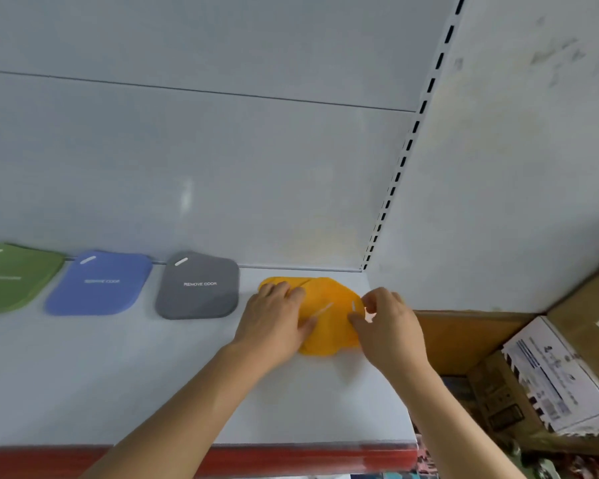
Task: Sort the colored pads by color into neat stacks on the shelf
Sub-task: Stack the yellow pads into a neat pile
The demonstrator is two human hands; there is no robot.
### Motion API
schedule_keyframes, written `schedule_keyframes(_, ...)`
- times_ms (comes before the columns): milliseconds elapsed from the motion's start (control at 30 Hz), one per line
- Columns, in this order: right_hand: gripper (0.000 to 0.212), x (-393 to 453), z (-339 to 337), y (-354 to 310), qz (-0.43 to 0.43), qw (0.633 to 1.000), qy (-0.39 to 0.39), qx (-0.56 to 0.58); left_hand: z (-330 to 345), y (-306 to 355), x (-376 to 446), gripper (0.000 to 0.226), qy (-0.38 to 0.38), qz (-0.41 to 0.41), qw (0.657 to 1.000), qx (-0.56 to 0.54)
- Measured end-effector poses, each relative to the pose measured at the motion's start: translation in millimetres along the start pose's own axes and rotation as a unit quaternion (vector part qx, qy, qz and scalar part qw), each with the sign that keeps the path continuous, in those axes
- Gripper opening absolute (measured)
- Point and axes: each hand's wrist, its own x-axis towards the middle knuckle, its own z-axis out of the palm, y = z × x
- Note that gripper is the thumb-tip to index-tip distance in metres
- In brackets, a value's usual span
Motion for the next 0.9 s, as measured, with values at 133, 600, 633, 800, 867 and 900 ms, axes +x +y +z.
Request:
schedule_keyframes(133,0.003,4.7,-19.5,-12.0,-0.126,0.989,0.021,0.081,-21.8,6.3,-2.8,0.078,0.061,-0.001,0.997,-0.041)
schedule_keyframes(600,0.067,31.1,-22.0,0.9,-0.027,0.976,-0.172,-0.128,-73.4,-31.9,-3.5,0.022,0.105,-0.077,0.96,-0.249)
schedule_keyframes(633,0.069,27.0,-14.9,3.3,-0.009,0.974,-0.193,-0.121,-68.5,-35.8,-4.9,0.023,0.1,-0.081,0.957,-0.261)
schedule_keyframes(800,0.046,19.6,-5.1,0.8,0.032,0.987,-0.153,-0.039,-57.6,-43.9,-6.3,0.021,0.082,-0.104,0.932,-0.339)
schedule_keyframes(867,0.035,15.3,-6.9,-1.1,0.014,0.991,-0.132,0.0,-57.8,-46.2,-5.8,0.016,0.076,-0.11,0.918,-0.374)
schedule_keyframes(900,0.029,13.1,-8.7,-1.8,-0.002,0.992,-0.124,0.01,-58.2,-46.6,-5.8,0.016,0.076,-0.113,0.91,-0.392)
